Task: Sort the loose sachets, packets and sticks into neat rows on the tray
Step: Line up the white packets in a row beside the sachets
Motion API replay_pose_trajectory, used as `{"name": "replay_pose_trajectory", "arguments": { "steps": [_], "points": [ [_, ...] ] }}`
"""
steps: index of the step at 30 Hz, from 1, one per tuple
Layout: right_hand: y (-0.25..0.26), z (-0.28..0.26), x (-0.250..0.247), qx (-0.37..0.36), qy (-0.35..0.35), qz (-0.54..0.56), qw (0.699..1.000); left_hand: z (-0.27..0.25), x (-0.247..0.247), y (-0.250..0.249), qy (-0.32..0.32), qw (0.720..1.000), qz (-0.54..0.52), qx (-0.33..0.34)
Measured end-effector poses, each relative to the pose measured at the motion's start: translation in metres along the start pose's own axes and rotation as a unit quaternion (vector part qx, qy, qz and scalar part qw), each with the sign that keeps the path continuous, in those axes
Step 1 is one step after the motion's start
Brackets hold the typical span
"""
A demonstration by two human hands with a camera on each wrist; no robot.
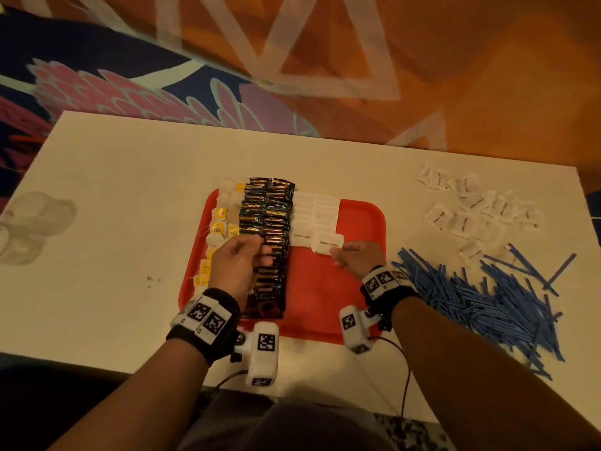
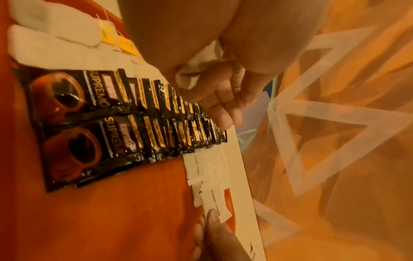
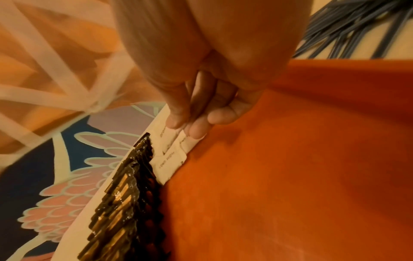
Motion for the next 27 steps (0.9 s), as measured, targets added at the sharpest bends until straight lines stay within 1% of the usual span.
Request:
{"name": "replay_pose_trajectory", "arguments": {
  "steps": [5, 9, 13, 15, 17, 19, 20, 21, 23, 27],
  "points": [
    [0.004, 0.024, 0.014, 0.029, -0.021, -0.002, 0.999, 0.014, -0.021, 0.007, -0.017, 1.0, 0.001, -0.011],
    [0.004, 0.034, 0.02, 0.031, -0.059, -0.094, 0.993, 0.021, -0.031, 0.01, -0.025, 1.0, 0.011, -0.01],
    [0.007, 0.035, 0.022, 0.009, -0.085, -0.174, 0.981, 0.025, -0.033, 0.01, -0.027, 0.999, 0.004, -0.021],
    [0.011, 0.033, 0.02, -0.014, -0.103, -0.178, 0.979, 0.025, -0.033, 0.009, -0.028, 0.999, -0.001, -0.025],
    [0.021, 0.029, 0.024, -0.072, -0.103, -0.208, 0.97, 0.025, -0.033, 0.009, -0.03, 0.999, -0.005, -0.027],
    [0.035, 0.026, 0.038, -0.159, -0.076, -0.254, 0.951, 0.025, -0.034, 0.009, -0.032, 0.999, -0.003, -0.029],
    [0.039, 0.026, 0.046, -0.191, -0.06, -0.273, 0.941, 0.024, -0.034, 0.009, -0.032, 0.999, -0.002, -0.03],
    [0.041, 0.026, 0.052, -0.206, -0.046, -0.287, 0.934, 0.024, -0.034, 0.008, -0.034, 0.999, -0.003, -0.032],
    [0.04, 0.03, 0.057, -0.207, -0.037, -0.293, 0.933, 0.021, -0.035, 0.008, -0.035, 0.999, -0.005, -0.033],
    [0.039, 0.032, 0.054, -0.206, -0.06, -0.276, 0.937, 0.02, -0.039, 0.009, -0.036, 0.999, 0.013, -0.029]
  ]
}}
Point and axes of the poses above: each hand's wrist, its own z-axis towards the middle knuckle, its own x-axis out of the palm, y = z × x, the point moved 8 cm from there along z, towards the middle knuckle
